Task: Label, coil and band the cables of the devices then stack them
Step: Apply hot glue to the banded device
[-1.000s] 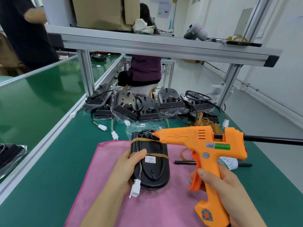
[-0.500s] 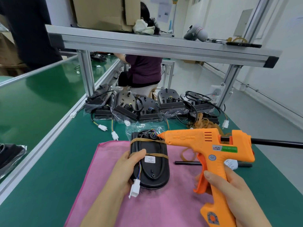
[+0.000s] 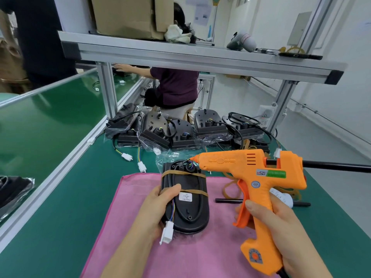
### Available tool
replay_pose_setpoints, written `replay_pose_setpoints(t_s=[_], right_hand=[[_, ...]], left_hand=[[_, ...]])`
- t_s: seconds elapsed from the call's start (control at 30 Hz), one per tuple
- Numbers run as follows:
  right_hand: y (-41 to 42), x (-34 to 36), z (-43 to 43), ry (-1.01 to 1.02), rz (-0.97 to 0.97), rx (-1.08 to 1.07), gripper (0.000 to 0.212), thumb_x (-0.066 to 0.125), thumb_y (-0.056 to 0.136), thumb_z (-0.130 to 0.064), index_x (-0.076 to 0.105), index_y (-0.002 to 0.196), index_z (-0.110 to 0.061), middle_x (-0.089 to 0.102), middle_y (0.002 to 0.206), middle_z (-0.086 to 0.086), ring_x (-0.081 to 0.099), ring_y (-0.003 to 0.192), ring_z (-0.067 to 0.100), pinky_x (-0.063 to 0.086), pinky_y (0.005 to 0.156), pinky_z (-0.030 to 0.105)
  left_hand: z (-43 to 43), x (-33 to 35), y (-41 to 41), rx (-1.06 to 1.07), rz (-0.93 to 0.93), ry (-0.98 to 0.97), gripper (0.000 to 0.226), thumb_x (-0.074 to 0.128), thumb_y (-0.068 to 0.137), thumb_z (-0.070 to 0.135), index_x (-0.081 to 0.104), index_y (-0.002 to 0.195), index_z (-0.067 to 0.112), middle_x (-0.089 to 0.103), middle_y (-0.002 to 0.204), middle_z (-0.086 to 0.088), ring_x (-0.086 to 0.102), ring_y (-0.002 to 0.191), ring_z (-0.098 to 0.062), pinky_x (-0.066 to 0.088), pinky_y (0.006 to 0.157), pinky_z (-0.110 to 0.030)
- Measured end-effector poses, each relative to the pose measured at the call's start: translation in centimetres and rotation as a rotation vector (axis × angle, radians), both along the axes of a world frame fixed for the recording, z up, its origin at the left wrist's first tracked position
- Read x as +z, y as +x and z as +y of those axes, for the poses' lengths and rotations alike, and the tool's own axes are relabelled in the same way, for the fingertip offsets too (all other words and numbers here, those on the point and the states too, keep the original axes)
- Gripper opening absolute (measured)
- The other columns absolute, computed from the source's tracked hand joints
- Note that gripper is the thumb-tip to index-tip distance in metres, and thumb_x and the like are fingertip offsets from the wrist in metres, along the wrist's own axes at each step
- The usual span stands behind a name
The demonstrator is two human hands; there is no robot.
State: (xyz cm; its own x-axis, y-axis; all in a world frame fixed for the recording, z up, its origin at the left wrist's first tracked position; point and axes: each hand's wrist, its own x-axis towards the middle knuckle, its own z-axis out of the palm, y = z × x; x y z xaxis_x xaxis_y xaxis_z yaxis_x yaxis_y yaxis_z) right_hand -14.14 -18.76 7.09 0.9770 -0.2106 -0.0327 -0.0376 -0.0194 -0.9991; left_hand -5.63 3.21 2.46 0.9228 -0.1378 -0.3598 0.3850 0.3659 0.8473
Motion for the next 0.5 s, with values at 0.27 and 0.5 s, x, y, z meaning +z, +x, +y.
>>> replay_pose_setpoints(t_s=[0.27,0.5], right_hand=[[-0.4,-0.4,0.0,-0.019,0.046,0.037,0.043,0.084,0.059,-0.025,0.07,0.1,-0.02,0.075,0.085,0.011,0.073,0.078,0.027,0.056,0.062,0.026],[-1.6,-0.4,-0.7,-0.001,0.093,0.024,0.05,0.076,0.058,-0.037,0.068,0.103,-0.019,0.075,0.087,0.012,0.073,0.079,0.028,0.055,0.069,0.035]], left_hand=[[0.1,-0.2,0.2,0.007,0.008,-0.02,0.031,0.067,0.087,0.015,0.061,0.114,0.001,0.075,0.091,-0.017,0.073,0.07,-0.024,0.056,0.051,-0.028],[0.1,0.0,0.1,0.006,-0.002,-0.005,0.03,0.067,0.088,0.015,0.061,0.113,0.001,0.076,0.083,-0.012,0.073,0.064,-0.021,0.053,0.045,-0.024]])
